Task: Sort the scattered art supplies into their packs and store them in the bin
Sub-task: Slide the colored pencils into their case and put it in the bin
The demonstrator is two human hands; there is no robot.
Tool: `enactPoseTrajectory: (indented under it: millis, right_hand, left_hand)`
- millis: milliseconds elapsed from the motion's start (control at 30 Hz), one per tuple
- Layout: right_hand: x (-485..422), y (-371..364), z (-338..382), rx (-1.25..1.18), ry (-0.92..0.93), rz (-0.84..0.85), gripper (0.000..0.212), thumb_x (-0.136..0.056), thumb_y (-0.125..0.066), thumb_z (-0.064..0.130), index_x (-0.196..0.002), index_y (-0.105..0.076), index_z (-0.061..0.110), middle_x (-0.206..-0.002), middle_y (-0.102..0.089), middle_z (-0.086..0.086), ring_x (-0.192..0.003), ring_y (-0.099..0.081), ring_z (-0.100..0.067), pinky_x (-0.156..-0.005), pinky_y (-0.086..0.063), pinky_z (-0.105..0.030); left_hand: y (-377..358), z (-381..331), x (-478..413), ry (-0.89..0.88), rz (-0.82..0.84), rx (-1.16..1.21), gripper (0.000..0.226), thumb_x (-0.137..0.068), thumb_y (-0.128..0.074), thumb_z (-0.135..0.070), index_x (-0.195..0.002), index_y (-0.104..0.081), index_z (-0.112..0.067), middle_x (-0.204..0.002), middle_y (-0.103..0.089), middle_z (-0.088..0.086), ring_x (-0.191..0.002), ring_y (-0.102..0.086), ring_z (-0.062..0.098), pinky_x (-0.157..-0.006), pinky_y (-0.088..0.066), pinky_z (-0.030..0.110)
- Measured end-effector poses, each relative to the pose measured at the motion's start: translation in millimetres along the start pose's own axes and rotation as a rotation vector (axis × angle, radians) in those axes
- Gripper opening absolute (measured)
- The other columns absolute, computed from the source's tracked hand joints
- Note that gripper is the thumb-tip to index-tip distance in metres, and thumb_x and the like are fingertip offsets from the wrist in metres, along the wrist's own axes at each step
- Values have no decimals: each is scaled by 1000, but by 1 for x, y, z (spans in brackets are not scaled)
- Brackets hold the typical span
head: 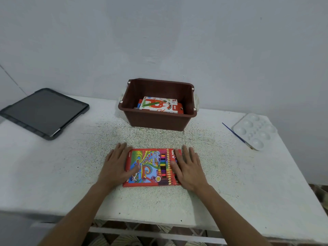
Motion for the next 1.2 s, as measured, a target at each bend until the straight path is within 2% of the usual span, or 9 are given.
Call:
enactPoseTrajectory:
  millis: [200, 300, 400, 467, 567, 733, 933, 1067, 1200]
  right_hand:
    - [2, 1, -3, -66, -59, 0, 97, -78, 13, 83, -156, 3, 27, -162, 15, -3, -149, 20, -26, -123, 3, -45]
    - [1, 1, 3, -48, -64, 8, 103, -75, 17, 85, -157, 4, 24, -161, 16, -4, -148, 21, -28, -122, 1, -49]
    - [-2, -6, 0, -25, -61, 33, 100, -78, 14, 85, -157, 5, 24, -161, 18, -7, -147, 24, -29, -122, 2, -50]
    - [-2, -8, -3, -16, -48, 34, 98, -79, 12, 85, -157, 4, 25, -162, 17, -7, -147, 25, -27, -122, -1, -49]
    - [3, -3, -4, -97, -83, 4, 102, -76, 9, 87, -156, 7, 24, -159, 22, -1, -147, 25, -22, -123, 5, -43]
    - [5, 1, 1, -75, -74, 11, 102, -76, 3, 88, -156, 10, 25, -161, 22, -4, -146, 27, -22, -121, 11, -40]
    - [10, 2, 1, -68, -111, -18, 91, -84, -6, 83, -150, 19, 27, -161, 23, -3, -146, 28, -19, -120, 12, -37]
    - [7, 3, 1, -43, -122, -22, 96, -81, -5, 86, -155, 12, 27, -161, 22, -5, -146, 28, -20, -120, 14, -37]
    - [8, 3, 1, -44, -129, -15, 97, -80, -5, 88, -156, 7, 29, -162, 20, -5, -147, 26, -21, -121, 11, -39]
  left_hand:
    - [-2, 2, -1, 36, 17, -3, 87, -80, -37, -82, -150, -31, -31, -161, -26, 3, -149, -22, 24, -116, -19, 47]
    - [5, -1, -2, 22, -32, 11, 78, -81, -43, -78, -143, -43, -29, -156, -35, 4, -142, -36, 26, -111, -31, 51]
    - [10, -8, 1, -80, -104, 35, 74, -84, -43, -76, -132, -58, -22, -147, -48, 3, -132, -49, 24, -104, -40, 47]
    - [6, -14, 4, -150, -85, 22, 82, -84, -41, -79, -136, -57, -17, -148, -48, 1, -135, -45, 20, -107, -35, 41]
    - [-5, -16, 5, -187, 13, -28, 93, -82, -37, -83, -151, -39, -20, -159, -29, -6, -147, -22, 11, -115, -19, 35]
    - [-9, -14, 3, -179, 67, -71, 91, -86, -32, -81, -155, -27, -23, -163, -14, -10, -151, -6, 9, -117, -1, 26]
    - [0, -25, 5, -263, -10, -4, 75, -90, -39, -71, -145, -49, -21, -158, -31, -5, -149, -20, 10, -117, -8, 22]
    - [-6, -24, 6, -276, 30, 0, 84, -86, -38, -79, -149, -42, -23, -159, -27, -8, -151, -14, 10, -116, -16, 30]
    - [-8, -24, 7, -268, 52, -13, 88, -85, -38, -81, -151, -36, -24, -160, -21, -9, -151, -7, 8, -117, -8, 28]
Point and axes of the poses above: each hand's wrist, its own x-axis away from the middle knuckle, its own y-axis out of the back of the hand, z = x × y, the point moved 8 cm from there along -x, towards the middle knuckle
